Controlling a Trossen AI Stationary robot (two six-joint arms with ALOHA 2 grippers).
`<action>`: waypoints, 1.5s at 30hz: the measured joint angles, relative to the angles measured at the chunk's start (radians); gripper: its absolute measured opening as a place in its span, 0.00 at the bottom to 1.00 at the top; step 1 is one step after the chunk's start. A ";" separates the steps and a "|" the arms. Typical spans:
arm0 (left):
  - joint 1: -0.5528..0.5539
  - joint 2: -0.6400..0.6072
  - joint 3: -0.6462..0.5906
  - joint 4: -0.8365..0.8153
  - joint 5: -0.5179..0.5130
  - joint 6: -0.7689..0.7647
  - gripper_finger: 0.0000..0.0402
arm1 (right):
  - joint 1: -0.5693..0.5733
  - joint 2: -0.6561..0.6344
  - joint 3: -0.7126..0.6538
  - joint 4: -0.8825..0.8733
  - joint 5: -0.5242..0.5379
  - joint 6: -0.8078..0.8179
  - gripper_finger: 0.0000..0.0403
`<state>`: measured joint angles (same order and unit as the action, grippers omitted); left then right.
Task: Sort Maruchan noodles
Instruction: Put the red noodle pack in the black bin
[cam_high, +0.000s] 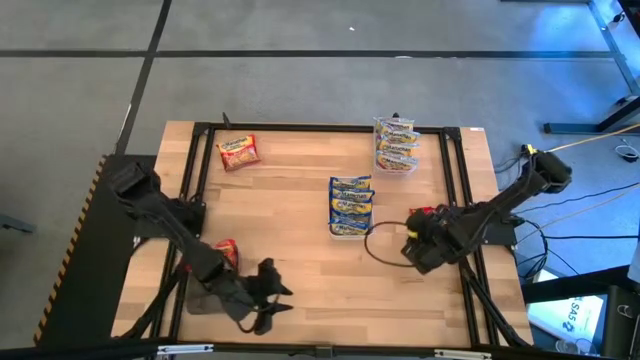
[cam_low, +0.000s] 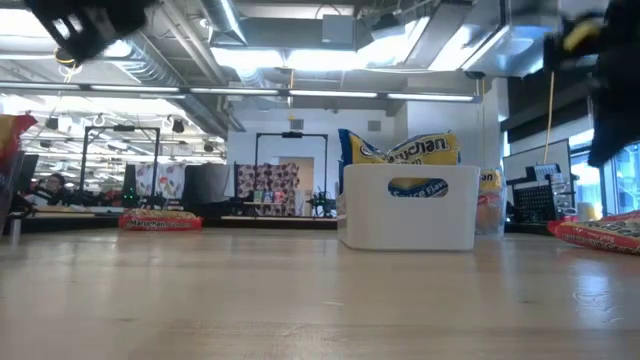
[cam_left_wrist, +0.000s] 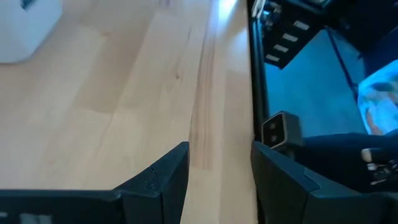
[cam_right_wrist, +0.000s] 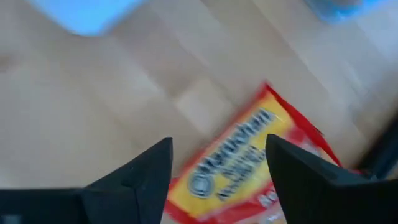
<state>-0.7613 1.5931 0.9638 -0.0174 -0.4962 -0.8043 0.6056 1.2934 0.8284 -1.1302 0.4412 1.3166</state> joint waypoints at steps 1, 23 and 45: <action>0.010 0.020 0.000 0.017 0.010 0.000 0.41 | -0.017 0.000 -0.018 -0.006 -0.017 0.006 0.56; 0.048 0.118 0.000 0.143 -0.015 0.030 0.41 | -0.083 -0.001 -0.218 0.306 -0.333 -0.029 0.04; 0.067 0.130 0.001 0.171 -0.062 0.031 0.41 | 0.090 0.398 -0.220 1.505 -0.158 -0.342 0.05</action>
<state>-0.6947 1.7236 0.9645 0.1532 -0.5583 -0.7729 0.6960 1.6909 0.6086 0.3744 0.2830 0.9745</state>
